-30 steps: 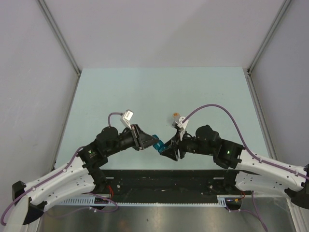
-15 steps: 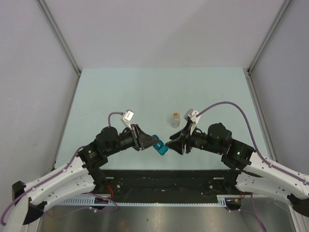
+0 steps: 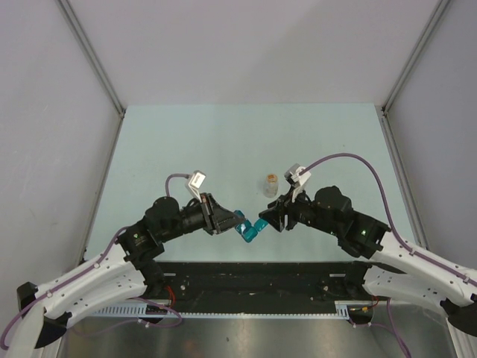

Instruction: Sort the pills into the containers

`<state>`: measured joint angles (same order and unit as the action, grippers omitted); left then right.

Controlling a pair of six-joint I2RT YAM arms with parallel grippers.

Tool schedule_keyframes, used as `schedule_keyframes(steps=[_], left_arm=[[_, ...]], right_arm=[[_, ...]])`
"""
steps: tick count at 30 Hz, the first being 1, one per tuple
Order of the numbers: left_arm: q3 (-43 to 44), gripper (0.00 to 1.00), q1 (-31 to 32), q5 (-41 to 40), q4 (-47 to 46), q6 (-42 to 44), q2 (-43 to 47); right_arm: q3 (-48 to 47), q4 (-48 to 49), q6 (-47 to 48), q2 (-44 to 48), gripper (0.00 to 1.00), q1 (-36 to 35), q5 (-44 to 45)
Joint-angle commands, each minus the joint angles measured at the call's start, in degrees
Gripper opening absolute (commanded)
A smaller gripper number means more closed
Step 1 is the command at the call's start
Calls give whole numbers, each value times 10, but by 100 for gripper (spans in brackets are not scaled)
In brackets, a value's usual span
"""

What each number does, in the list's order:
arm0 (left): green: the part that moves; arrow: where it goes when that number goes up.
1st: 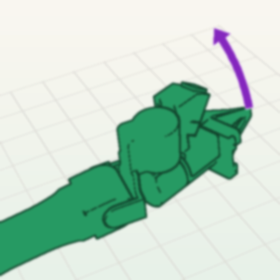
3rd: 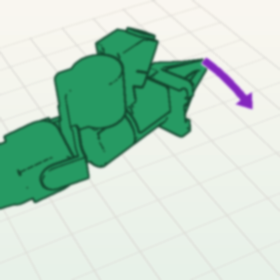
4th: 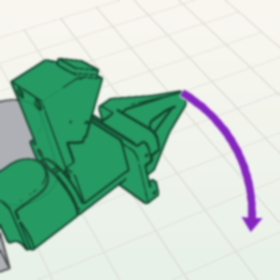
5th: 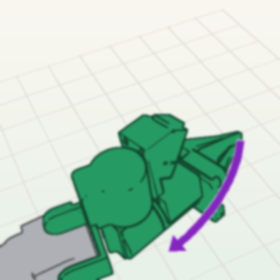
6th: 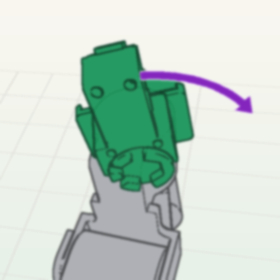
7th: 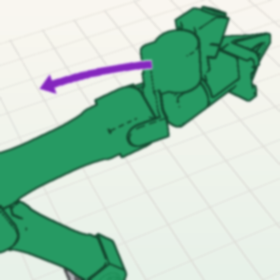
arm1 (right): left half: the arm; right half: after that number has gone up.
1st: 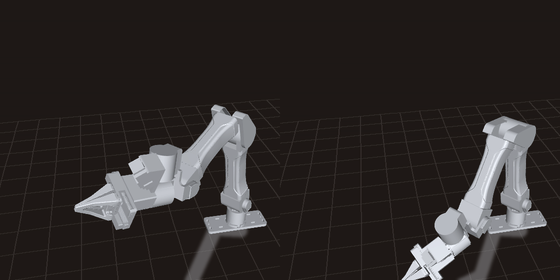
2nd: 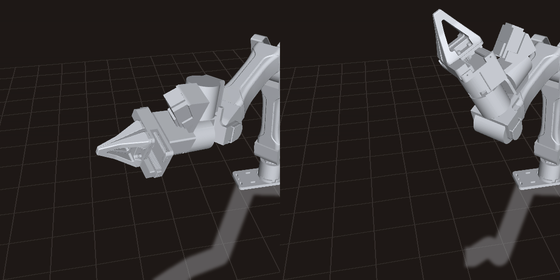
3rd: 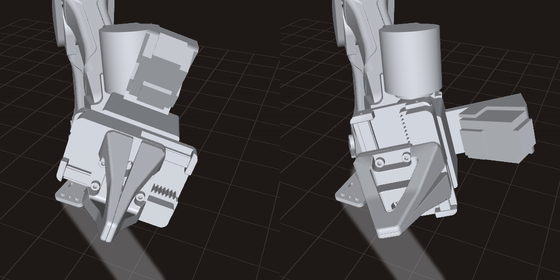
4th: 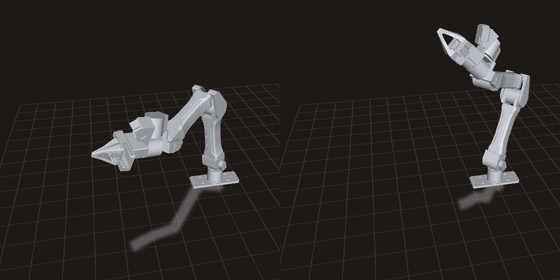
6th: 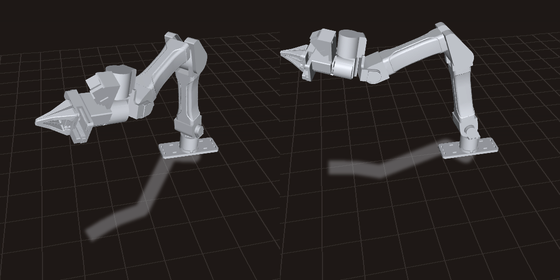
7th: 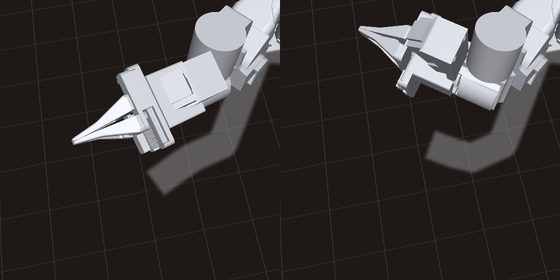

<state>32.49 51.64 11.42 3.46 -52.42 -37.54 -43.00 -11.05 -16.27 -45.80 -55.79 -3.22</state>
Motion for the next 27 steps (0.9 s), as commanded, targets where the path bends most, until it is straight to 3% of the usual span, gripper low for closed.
schedule_keyframes(steps=[1,7,15,18,21,27], left_arm=[[15,1,3,8,-18,9,10],[12,1,3,8,-23,15,14],[-30,3,-7,-66,-32,58,-35],[-51,4,-21,-68,-81,95,-84],[-81,12,-41,-39,-148,121,-127],[-108,0,-86,-24,-192,158,-173]], right_arm=[[-21,-25,14,-17,50,2,23],[-21,-25,11,-32,52,3,57],[-21,-39,12,45,51,10,164],[-21,-73,8,60,51,11,193],[-21,-105,2,72,52,11,205],[-20,-150,-14,98,53,11,233]])
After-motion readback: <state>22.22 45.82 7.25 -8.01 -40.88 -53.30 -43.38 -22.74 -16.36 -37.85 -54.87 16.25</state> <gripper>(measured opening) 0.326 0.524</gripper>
